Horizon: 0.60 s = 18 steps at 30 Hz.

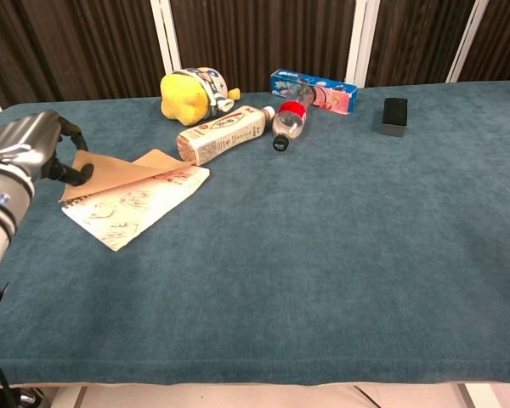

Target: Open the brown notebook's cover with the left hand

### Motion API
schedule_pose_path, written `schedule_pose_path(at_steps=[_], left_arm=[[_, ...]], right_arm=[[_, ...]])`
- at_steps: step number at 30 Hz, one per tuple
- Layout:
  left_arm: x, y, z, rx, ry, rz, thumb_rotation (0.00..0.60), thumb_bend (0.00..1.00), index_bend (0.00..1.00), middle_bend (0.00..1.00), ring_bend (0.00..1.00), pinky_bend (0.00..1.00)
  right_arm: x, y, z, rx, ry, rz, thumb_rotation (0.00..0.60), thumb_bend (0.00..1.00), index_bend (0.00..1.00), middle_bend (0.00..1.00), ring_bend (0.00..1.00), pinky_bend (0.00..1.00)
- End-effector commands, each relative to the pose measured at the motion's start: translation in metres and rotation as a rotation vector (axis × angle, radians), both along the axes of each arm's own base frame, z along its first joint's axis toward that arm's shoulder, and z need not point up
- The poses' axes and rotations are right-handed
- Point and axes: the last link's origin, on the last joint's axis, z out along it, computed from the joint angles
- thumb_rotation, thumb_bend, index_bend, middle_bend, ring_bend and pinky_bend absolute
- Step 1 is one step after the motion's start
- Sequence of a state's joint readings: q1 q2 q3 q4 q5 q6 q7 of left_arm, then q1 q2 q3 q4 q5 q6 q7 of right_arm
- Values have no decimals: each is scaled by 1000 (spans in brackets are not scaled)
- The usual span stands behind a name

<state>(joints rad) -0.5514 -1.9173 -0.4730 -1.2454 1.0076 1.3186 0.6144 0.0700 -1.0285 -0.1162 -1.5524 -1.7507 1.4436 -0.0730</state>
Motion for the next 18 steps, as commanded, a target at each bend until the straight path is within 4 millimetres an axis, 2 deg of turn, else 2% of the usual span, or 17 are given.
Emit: schedule_pose_path(at_steps=[1, 8, 18], left_arm=[[6, 5, 2, 10, -27, -4, 600, 489, 694, 249, 226, 381], [18, 13, 3, 57, -127, -31, 600, 489, 694, 250, 226, 381], [13, 39, -4, 30, -214, 39, 600, 489, 695, 255, 226, 381]], right_arm=[[0, 0, 0, -2, 0, -1, 600, 0, 179, 0, 0, 20], [0, -1, -1, 2, 4, -4, 600, 0, 179, 0, 0, 21], [0, -3, -1, 0, 5, -14, 600, 0, 179, 0, 0, 21]])
